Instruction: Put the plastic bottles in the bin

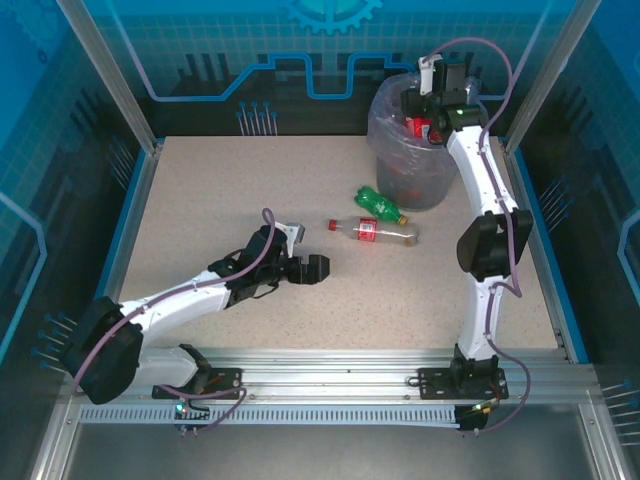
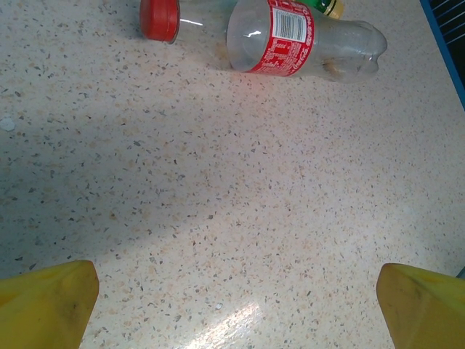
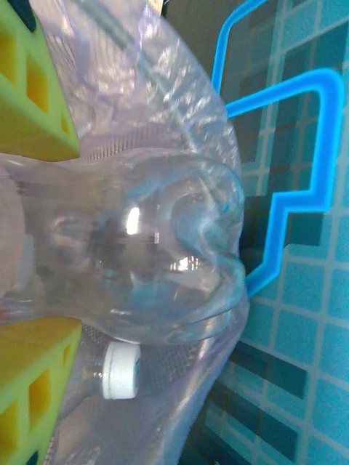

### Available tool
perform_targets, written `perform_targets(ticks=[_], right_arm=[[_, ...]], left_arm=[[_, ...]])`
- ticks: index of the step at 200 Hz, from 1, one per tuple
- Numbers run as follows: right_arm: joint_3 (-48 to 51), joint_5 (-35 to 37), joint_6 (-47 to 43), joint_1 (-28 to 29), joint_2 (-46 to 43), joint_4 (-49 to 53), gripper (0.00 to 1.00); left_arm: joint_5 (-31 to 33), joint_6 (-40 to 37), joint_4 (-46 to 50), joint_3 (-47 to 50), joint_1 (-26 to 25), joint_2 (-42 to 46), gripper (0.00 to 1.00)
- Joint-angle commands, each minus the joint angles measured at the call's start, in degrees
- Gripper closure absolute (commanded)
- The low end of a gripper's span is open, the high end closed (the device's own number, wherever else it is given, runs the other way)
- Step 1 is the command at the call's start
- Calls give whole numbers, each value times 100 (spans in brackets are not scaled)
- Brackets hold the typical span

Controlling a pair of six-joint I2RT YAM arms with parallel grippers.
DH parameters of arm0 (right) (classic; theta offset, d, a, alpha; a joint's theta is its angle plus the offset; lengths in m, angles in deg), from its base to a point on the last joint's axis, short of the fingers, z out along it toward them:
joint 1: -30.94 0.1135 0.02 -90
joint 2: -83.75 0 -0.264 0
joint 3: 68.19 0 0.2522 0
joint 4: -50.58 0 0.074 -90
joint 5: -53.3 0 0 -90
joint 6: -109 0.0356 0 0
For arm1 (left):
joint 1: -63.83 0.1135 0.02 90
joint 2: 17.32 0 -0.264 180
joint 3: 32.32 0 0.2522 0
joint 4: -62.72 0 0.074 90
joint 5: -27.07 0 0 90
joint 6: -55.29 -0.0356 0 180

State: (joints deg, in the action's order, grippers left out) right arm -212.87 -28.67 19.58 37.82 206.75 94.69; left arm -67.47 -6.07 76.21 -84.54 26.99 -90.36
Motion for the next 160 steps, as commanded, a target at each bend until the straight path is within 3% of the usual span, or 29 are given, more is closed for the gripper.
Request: perform_targets(ticks=[1, 43, 99, 135, 160], right_arm=[[-56, -88, 169, -4, 103, -56, 42], [-102, -158, 166, -46, -12, -14, 40], [-152, -552, 206, -53, -829, 215, 25], [776, -779, 283, -51, -1709, 159, 18], [1791, -901, 380, -54, -2511, 42, 15]], left_arm=[[22, 67, 27, 27, 31, 200, 1], [2, 37, 45, -9, 34, 154, 1], [-91, -621, 453, -708, 36, -250, 1], [-270, -1683, 981, -1629, 102, -984, 1], [-285, -1827, 1222, -2349, 225, -1557, 1]])
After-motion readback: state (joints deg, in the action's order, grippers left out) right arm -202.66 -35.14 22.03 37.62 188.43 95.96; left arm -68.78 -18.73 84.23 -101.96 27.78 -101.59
